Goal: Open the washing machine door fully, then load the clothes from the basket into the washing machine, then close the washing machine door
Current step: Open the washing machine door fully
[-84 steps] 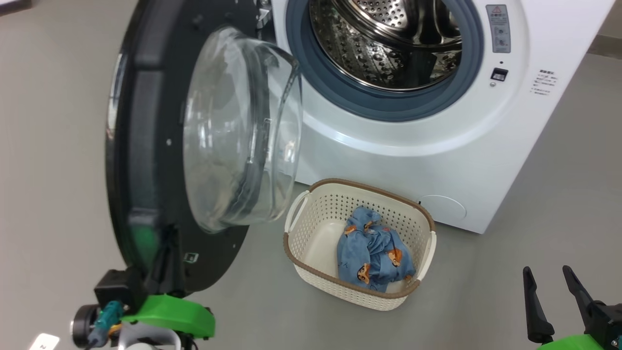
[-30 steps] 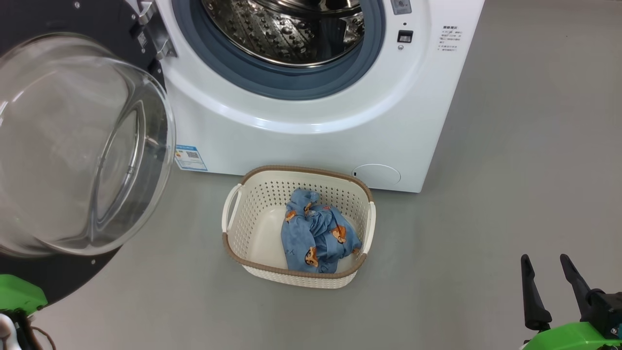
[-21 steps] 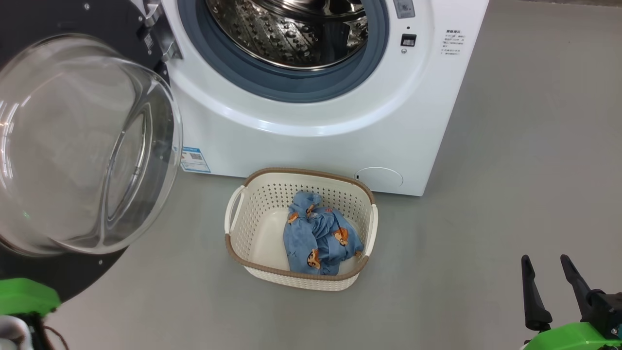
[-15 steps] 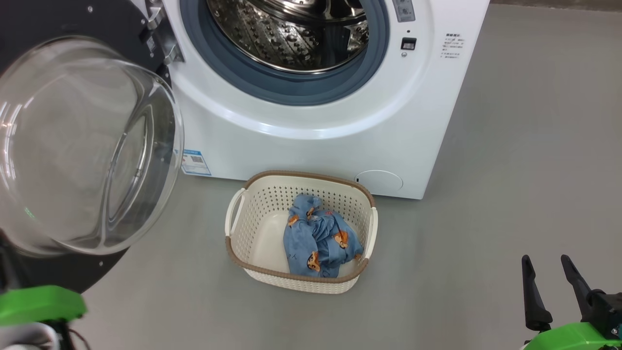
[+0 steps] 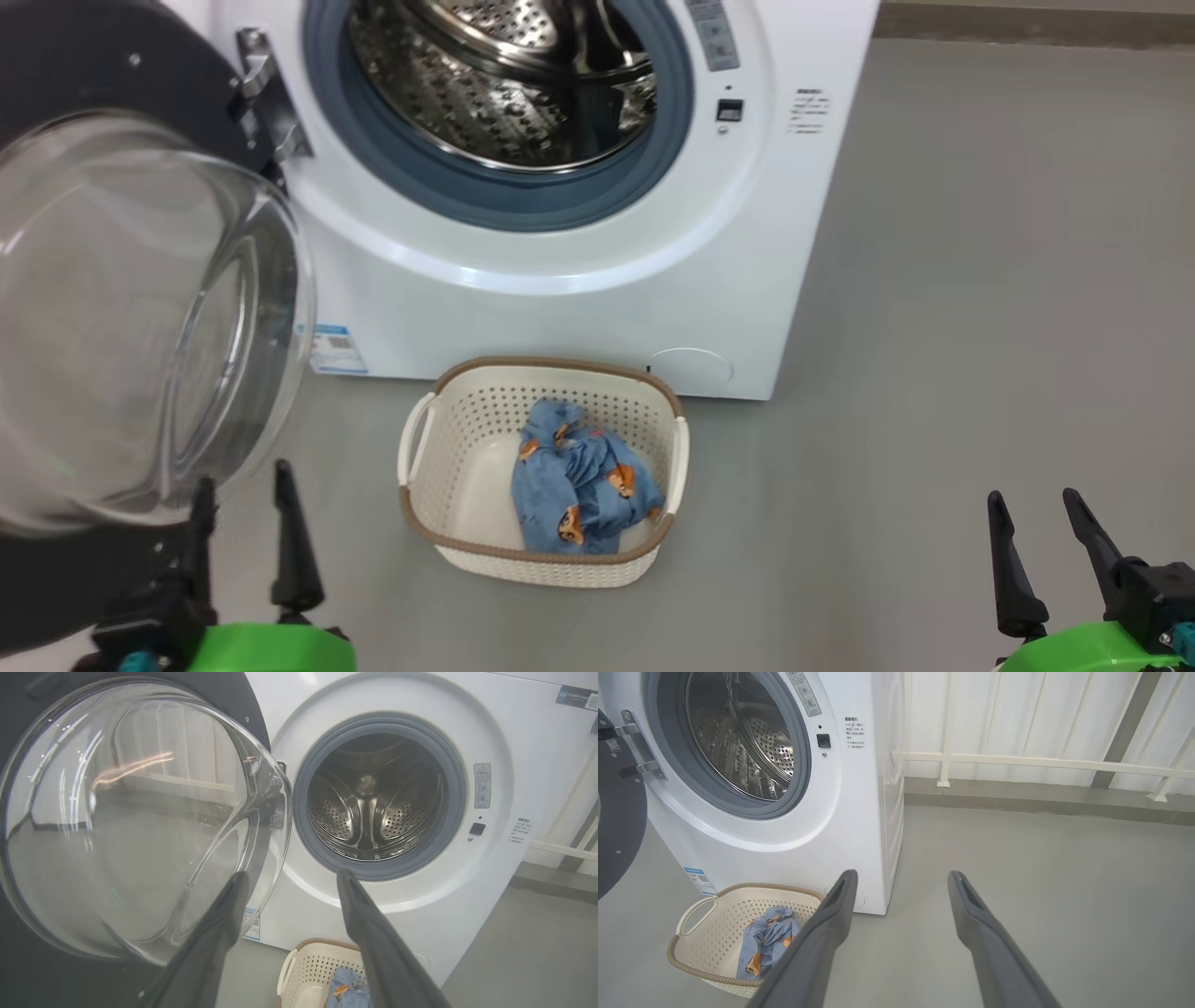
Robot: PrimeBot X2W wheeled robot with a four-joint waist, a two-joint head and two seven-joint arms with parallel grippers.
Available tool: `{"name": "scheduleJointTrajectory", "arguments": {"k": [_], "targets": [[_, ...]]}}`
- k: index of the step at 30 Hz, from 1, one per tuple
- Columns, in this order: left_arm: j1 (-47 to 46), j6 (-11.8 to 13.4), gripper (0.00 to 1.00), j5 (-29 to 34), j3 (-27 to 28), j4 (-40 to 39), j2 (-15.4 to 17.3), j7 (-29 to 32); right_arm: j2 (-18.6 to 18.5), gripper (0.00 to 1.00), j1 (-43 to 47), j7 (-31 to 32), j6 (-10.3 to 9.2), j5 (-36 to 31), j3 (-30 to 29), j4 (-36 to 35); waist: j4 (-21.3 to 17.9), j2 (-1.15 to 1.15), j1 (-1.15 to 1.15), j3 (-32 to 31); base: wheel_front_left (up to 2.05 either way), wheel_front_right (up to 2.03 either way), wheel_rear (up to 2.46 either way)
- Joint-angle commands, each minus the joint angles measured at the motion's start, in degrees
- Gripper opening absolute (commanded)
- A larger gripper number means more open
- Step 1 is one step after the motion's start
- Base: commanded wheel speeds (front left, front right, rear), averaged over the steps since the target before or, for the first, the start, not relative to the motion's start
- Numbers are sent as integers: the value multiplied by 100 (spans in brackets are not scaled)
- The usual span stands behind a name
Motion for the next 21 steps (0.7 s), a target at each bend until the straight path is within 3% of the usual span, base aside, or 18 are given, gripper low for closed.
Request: {"name": "scheduleJointTrajectory", "arguments": {"k": [1, 16, 21], "targets": [[-62, -63, 100, 38, 93, -157, 63, -18, -86, 100, -66, -18, 42, -127, 143, -207, -197, 0, 0, -96, 0, 0, 0], [-9, -350, 100, 84, -392, 352, -63, 18, -86, 100, 155, 182, 42, -311, 238, -623, -983, 0, 0, -294, 0, 0, 0], [-97, -322, 100, 168, -440, 412, -47, 1, -86, 100, 208, 247, 42, -328, 180, -728, -1107, 0, 0, -297, 0, 0, 0]]}}
